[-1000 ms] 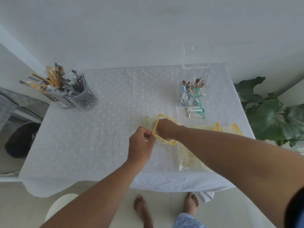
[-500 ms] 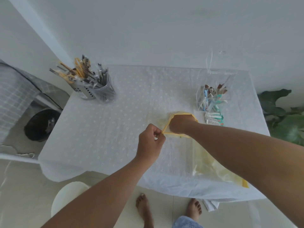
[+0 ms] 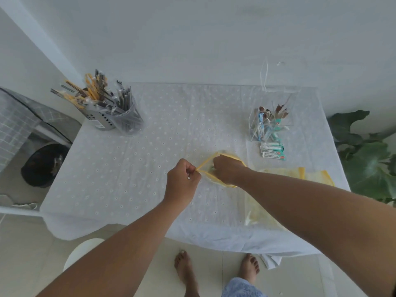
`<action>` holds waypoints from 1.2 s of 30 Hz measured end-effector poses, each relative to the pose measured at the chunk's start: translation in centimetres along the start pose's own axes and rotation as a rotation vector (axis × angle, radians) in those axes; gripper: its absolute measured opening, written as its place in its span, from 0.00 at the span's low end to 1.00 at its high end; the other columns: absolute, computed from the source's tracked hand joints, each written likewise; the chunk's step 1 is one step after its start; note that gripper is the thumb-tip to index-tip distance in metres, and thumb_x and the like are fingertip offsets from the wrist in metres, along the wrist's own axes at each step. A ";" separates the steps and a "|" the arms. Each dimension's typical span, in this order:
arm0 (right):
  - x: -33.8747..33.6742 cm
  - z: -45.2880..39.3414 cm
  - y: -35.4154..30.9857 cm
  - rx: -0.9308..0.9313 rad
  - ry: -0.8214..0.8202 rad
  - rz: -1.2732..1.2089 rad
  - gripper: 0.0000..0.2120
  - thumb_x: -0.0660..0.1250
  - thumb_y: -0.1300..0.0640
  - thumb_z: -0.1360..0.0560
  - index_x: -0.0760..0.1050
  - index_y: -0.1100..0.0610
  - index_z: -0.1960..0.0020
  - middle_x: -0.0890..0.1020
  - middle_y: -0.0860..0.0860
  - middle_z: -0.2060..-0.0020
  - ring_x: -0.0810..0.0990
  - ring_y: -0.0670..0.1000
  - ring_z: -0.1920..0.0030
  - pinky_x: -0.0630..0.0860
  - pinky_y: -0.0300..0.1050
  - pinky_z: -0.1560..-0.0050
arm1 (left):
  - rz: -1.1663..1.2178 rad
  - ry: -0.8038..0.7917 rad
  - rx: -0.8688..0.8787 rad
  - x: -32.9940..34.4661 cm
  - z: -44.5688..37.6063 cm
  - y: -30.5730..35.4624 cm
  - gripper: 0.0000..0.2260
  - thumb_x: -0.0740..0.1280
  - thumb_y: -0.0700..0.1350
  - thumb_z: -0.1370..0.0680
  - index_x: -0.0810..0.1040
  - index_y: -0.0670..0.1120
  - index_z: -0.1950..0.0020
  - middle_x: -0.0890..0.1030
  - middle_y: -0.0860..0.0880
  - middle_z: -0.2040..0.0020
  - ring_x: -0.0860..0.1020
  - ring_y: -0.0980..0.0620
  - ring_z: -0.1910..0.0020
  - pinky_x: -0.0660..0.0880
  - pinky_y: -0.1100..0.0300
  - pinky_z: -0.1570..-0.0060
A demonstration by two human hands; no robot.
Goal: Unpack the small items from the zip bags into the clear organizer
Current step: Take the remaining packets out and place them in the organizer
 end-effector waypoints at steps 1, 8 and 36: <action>0.1 0.4 -0.1 -0.005 -0.019 0.002 0.08 0.61 0.53 0.19 0.70 0.53 0.56 0.79 0.52 0.55 0.79 0.54 0.54 0.69 0.43 0.58 | -0.006 -0.004 -0.005 0.0 0.1 -0.2 0.04 0.70 0.39 0.25 0.76 0.44 0.56 0.79 0.50 0.61 0.76 0.57 0.62 0.71 0.69 0.63; 1.0 1.6 -0.4 -0.005 -0.087 -0.075 0.12 0.54 0.56 0.15 0.75 0.57 0.45 0.79 0.53 0.48 0.79 0.53 0.47 0.71 0.42 0.51 | -0.048 -0.013 -0.027 0.0 0.4 -1.1 0.05 0.70 0.38 0.25 0.75 0.44 0.57 0.77 0.51 0.63 0.75 0.56 0.64 0.69 0.70 0.67; -2.6 12.9 -7.0 -0.401 0.153 0.323 0.11 0.61 0.60 0.19 0.72 0.54 0.38 0.78 0.53 0.50 0.76 0.58 0.60 0.62 0.45 0.70 | -0.167 0.028 -0.252 -0.6 3.0 -6.1 0.05 0.69 0.37 0.26 0.74 0.40 0.59 0.75 0.47 0.66 0.72 0.50 0.69 0.64 0.61 0.72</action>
Point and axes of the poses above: each hand's wrist, its own z-axis away from the middle knuckle, its own x-axis out of the palm, y = z × x, the point moved 6 cm from there along -z, towards the middle knuckle
